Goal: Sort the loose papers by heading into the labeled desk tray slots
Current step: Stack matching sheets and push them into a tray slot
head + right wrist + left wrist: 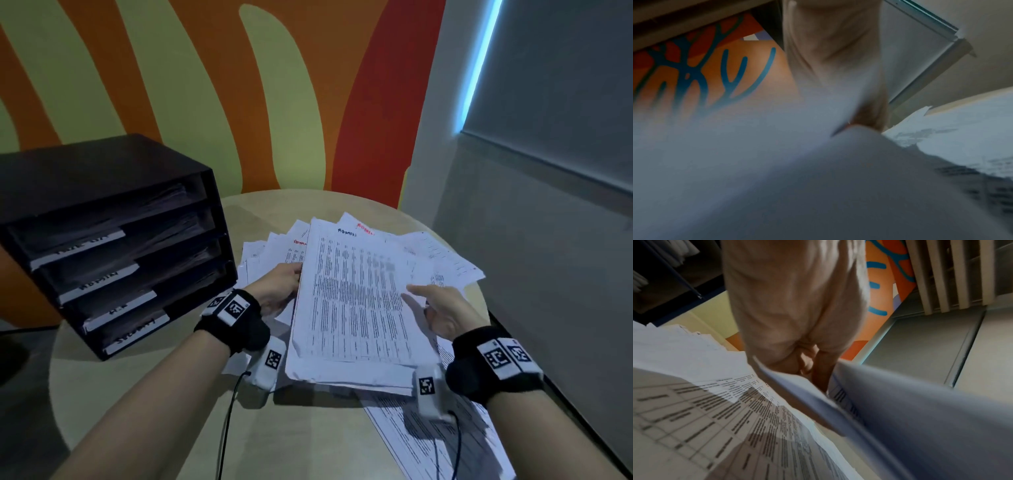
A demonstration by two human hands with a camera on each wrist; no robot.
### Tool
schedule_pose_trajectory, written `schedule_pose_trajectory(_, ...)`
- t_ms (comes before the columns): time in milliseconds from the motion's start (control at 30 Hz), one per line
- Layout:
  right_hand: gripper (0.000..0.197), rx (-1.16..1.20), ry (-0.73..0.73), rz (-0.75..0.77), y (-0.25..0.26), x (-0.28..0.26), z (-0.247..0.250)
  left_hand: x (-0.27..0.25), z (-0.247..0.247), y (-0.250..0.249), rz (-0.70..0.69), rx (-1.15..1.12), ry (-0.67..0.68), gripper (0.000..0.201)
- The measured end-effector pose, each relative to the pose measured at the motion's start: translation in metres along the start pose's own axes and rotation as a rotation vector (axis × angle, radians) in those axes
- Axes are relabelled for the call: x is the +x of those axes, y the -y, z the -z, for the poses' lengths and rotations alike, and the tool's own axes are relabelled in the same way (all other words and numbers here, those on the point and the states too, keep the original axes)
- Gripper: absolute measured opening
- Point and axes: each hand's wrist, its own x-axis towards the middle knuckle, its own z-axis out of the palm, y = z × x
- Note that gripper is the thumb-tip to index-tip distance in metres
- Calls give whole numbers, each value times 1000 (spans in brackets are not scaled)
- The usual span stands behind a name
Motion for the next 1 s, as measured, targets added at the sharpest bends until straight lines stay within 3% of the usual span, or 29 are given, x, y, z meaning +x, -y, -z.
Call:
schedule_pose_trajectory(133, 25, -105, -10, 4, -2, 4, 0, -6, -3, 2, 14, 44, 16, 26)
schedule_pose_trajectory(267, 22, -225, -184, 187, -8, 4, 2, 2, 6, 6, 110, 279, -193, 18)
schedule_pose_trajectory(300, 20, -243, -224, 223, -11, 7, 4, 7, 14, 9, 121, 465, -254, 27)
schedule_pose_trajectory(367, 14, -269, -287, 248, -15, 11, 9, 15, 26, 13, 179, 794, -340, 64)
schedule_pose_trajectory(433, 12, -297, -291, 207, -21, 15, 14, 16, 30, 14, 240, 929, -342, 86)
schedule_pose_trajectory(567, 11, -357, -239, 114, -29, 16, 17, 25, 29, 18, 301, 1002, -330, 91)
schedule_pose_trajectory(667, 26, -267, -147, 63, -25, 6, 21, 30, 28, 18, 340, 980, -343, 93)
schedule_pose_trajectory(767, 33, -301, -90, -20, -24, 7, 20, 36, 30, 21, 331, 763, -325, 69)
schedule_pose_trajectory(867, 60, -380, -107, -53, -23, 10, 15, 39, 31, 26, 248, 552, -315, 34)
schedule_pose_trajectory(1000, 64, -415, -124, -33, -21, 13, 12, 35, 35, 20, 1, 363, -509, 8)
